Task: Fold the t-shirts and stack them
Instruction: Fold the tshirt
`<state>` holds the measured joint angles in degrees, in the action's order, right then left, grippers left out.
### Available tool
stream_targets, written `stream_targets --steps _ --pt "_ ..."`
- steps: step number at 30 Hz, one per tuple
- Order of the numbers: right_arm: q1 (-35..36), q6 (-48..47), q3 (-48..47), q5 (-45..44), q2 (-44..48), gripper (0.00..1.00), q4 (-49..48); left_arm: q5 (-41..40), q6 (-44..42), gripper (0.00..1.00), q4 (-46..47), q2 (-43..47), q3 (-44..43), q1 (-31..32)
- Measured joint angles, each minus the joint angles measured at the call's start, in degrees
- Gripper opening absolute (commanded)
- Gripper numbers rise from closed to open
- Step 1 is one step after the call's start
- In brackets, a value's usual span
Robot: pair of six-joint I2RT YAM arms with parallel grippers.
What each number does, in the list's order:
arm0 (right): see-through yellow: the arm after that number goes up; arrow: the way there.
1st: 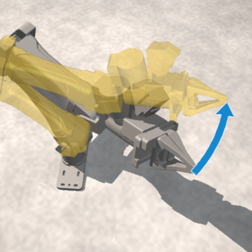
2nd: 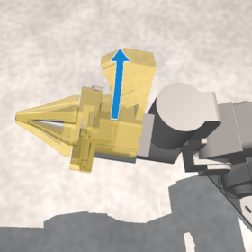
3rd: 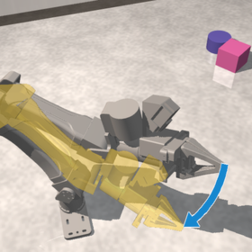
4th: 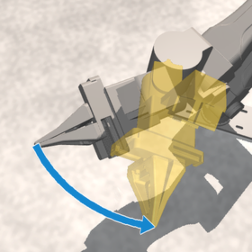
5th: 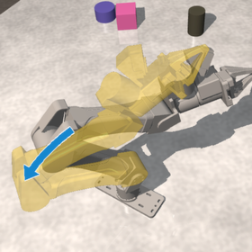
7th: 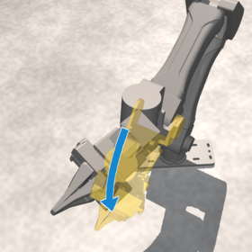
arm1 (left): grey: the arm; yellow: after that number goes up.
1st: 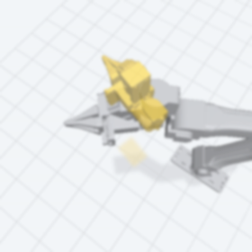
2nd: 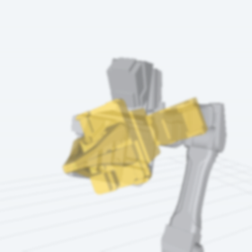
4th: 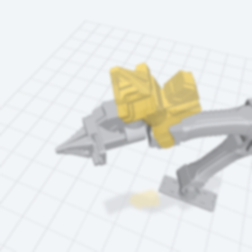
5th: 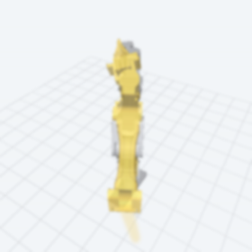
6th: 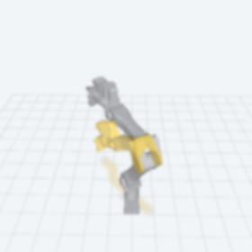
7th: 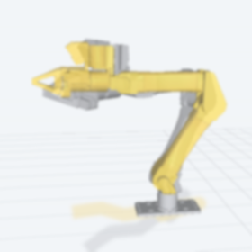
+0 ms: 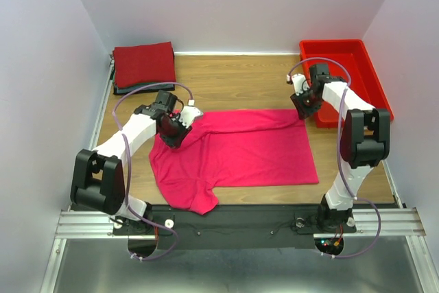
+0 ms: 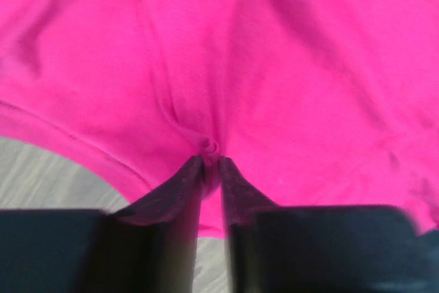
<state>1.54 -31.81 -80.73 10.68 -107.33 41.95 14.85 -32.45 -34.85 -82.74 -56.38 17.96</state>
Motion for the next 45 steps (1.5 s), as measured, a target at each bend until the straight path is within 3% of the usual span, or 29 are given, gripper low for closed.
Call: stream_targets --steps 3,5,7,10,17,22,35,43,45 --pt "0.0 -1.0 -0.2 -0.1 0.0 0.67 0.4 2.7 -1.5 0.48 -2.2 0.1 -0.2 -1.2" --pt "0.0 -1.2 -0.8 0.3 0.0 0.7 1.0 4.5 -2.3 0.5 -4.1 0.1 -1.4 -3.6" --pt "0.0 -0.9 -2.8 1.2 0.0 0.68 2.6 6.3 -3.0 0.5 -6.0 -0.3 -4.4 -6.5" --pt "0.0 0.3 -7.7 2.8 -0.1 0.54 3.6 7.6 -3.1 0.49 -5.2 -1.6 -9.7 -9.9" --pt "0.0 3.4 -15.7 3.8 -5.8 0.34 3.6 9.2 -1.0 0.45 -2.0 -9.3 -15.0 -10.4" --pt "0.7 3.8 -15.1 3.4 -9.4 0.32 4.5 10.0 1.2 0.44 0.2 -14.4 -15.9 -9.4" --pt "2.2 5.1 -15.1 2.1 -12.5 0.31 5.1 16.0 2.5 0.55 2.6 -24.4 -18.0 -3.4" --pt "2.2 5.1 -15.1 1.2 -12.5 0.31 5.2 18.1 1.0 0.24 2.4 -25.3 -17.9 -2.0" --pt "2.2 5.1 -15.1 1.1 -12.5 0.31 5.2 18.7 0.2 0.11 2.2 -24.7 -17.3 -1.4"
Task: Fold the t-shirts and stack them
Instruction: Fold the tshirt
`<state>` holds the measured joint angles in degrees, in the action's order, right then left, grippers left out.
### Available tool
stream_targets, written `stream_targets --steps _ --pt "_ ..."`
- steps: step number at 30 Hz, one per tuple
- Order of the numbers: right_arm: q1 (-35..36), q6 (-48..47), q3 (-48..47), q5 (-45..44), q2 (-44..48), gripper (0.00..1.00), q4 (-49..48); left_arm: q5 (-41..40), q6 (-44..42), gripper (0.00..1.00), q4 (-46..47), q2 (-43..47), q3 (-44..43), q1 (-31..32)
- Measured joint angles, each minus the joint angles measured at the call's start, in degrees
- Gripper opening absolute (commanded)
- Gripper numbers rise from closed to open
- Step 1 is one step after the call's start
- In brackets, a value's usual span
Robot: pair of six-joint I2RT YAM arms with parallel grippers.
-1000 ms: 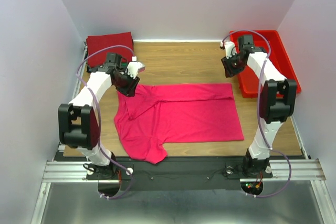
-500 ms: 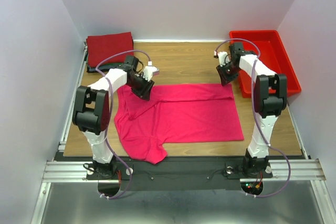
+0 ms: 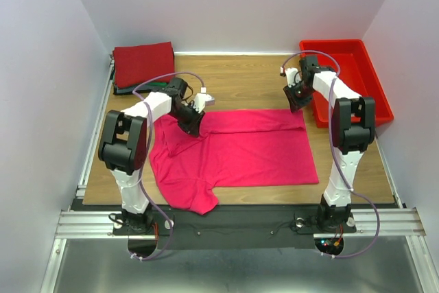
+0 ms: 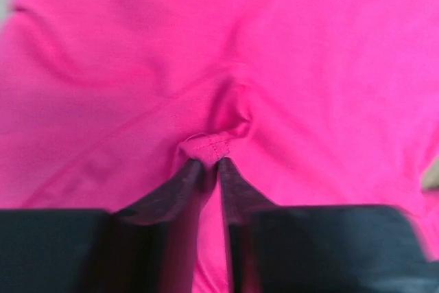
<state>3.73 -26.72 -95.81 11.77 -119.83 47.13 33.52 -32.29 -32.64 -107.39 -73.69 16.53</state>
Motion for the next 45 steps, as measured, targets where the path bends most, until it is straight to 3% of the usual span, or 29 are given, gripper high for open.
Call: stream_targets --steps 2,4,5,6,9,14,20,25,37,45 --pt "0.0 0.0 0.0 -0.1 0.0 0.31 0.0 0.7 -1.2 0.09 -1.1 1.4 0.9 1.1" --pt "0.0 0.0 0.0 -0.3 0.0 0.31 0.0 1.2 -3.2 0.21 -2.8 3.2 2.0 2.8" --pt "0.0 0.0 0.0 -0.4 0.0 0.31 0.0 1.5 -4.3 0.41 -4.1 4.0 2.6 3.7" --pt "0.0 0.0 0.0 -0.5 0.0 0.32 0.0 1.6 -5.3 0.48 -4.9 4.6 3.0 4.4" --pt "0.0 0.0 -0.2 -0.8 0.0 0.32 0.0 1.7 -8.5 0.54 -8.0 7.2 4.2 6.6" --pt "0.0 0.2 -2.1 -1.2 -0.7 0.33 0.5 1.8 -12.1 0.5 -13.6 10.6 3.2 6.0" --pt "0.0 1.3 -7.3 -1.6 -3.8 0.39 0.4 2.6 -6.5 0.46 -12.1 4.7 -10.3 -11.0" --pt "0.1 2.2 -10.6 -2.3 -6.5 0.4 0.4 -0.9 1.4 0.44 -6.1 0.2 -13.6 -21.2" --pt "0.7 2.7 -11.3 -2.5 -8.2 0.43 0.4 -6.0 10.4 0.47 -2.4 -4.6 -9.8 -20.3" --pt "0.9 2.7 -11.3 -2.8 -8.2 0.43 0.4 -6.6 11.9 0.47 -1.2 -5.3 -8.4 -20.4"
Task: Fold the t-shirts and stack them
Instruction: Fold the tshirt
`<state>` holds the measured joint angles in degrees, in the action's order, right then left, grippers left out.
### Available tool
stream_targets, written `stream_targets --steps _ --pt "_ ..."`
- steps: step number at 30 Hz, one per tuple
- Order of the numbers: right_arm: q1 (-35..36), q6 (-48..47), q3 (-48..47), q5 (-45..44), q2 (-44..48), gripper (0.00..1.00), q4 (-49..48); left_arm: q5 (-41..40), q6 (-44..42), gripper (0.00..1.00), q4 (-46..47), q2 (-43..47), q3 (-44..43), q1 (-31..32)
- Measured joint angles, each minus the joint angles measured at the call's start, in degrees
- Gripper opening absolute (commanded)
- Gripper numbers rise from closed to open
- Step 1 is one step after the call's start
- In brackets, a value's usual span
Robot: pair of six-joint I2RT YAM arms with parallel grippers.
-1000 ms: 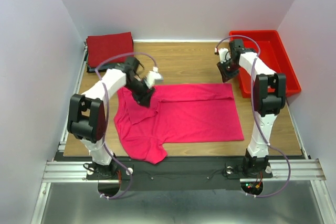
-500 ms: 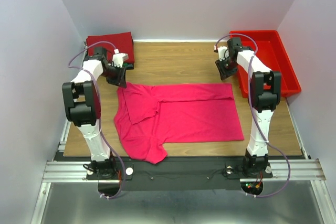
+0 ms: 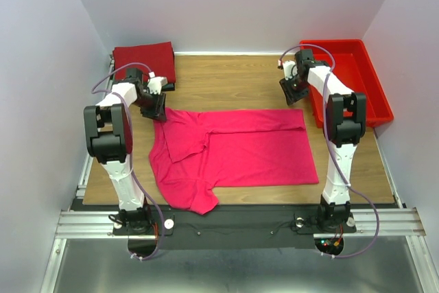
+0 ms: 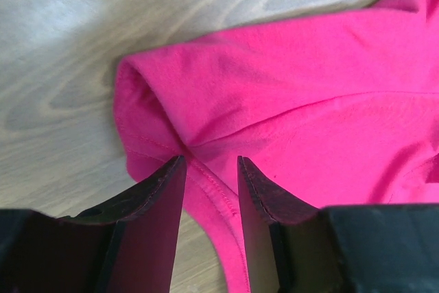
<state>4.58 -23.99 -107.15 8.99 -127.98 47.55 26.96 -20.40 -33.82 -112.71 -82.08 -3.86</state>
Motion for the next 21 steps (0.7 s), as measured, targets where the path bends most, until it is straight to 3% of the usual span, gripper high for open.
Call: stream_targets --steps 8,18,21 --pt "0.0 0.0 0.0 -0.2 0.0 0.43 0.0 2.2 1.2 0.44 0.9 -0.9 2.6 0.0" --pt "0.0 0.0 0.2 -0.6 0.0 0.43 0.0 3.2 1.4 0.09 0.4 -0.6 2.9 0.0" --pt "0.0 0.0 0.2 -0.7 0.0 0.43 0.0 3.2 1.2 0.04 -0.3 0.6 3.3 0.0"
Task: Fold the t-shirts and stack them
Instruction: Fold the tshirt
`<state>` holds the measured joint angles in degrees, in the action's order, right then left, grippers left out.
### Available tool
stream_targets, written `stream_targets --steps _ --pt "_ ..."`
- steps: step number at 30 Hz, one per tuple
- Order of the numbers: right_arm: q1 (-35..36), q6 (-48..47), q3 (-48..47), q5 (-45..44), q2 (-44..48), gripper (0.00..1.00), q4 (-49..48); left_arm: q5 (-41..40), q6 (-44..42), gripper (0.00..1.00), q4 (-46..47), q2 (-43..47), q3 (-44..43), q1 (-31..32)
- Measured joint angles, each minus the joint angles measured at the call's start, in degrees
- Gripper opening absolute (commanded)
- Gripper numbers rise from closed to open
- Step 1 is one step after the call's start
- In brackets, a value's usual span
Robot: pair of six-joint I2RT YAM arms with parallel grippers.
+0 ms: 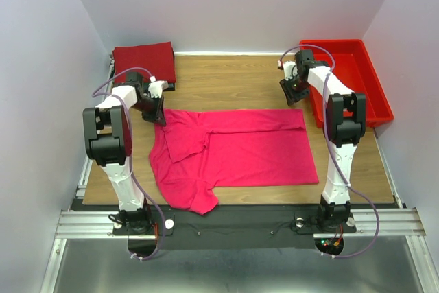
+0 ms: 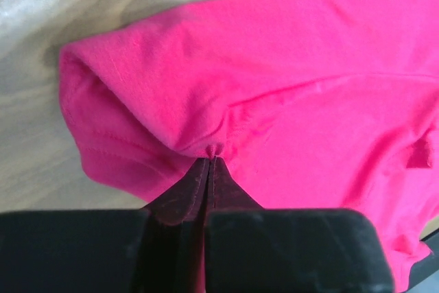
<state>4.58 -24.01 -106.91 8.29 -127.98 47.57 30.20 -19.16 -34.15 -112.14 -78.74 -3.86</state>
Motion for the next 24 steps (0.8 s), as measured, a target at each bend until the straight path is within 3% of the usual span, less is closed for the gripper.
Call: stream_targets --steps 8,11,12,16,24 --pt "0.0 0.0 0.2 -0.4 0.0 0.43 0.0 -0.5 -0.9 0.0 -1.6 6.8 4.5 0.0" --pt "0.0 -0.1 0.7 -0.5 0.0 0.43 0.0 -1.3 -0.9 0.14 -1.8 7.3 6.5 0.0" --pt "0.0 -0.2 0.9 -0.6 0.0 0.43 0.0 -1.8 -0.9 0.26 -1.8 7.3 7.1 0.0" --pt "0.0 -0.4 1.1 -0.9 0.0 0.43 0.0 -2.9 -0.9 0.41 -2.1 7.1 7.8 -0.1" --pt "0.0 -1.5 1.2 -1.4 0.0 0.48 0.0 -1.6 -2.1 0.49 -4.3 7.1 1.3 -3.2"
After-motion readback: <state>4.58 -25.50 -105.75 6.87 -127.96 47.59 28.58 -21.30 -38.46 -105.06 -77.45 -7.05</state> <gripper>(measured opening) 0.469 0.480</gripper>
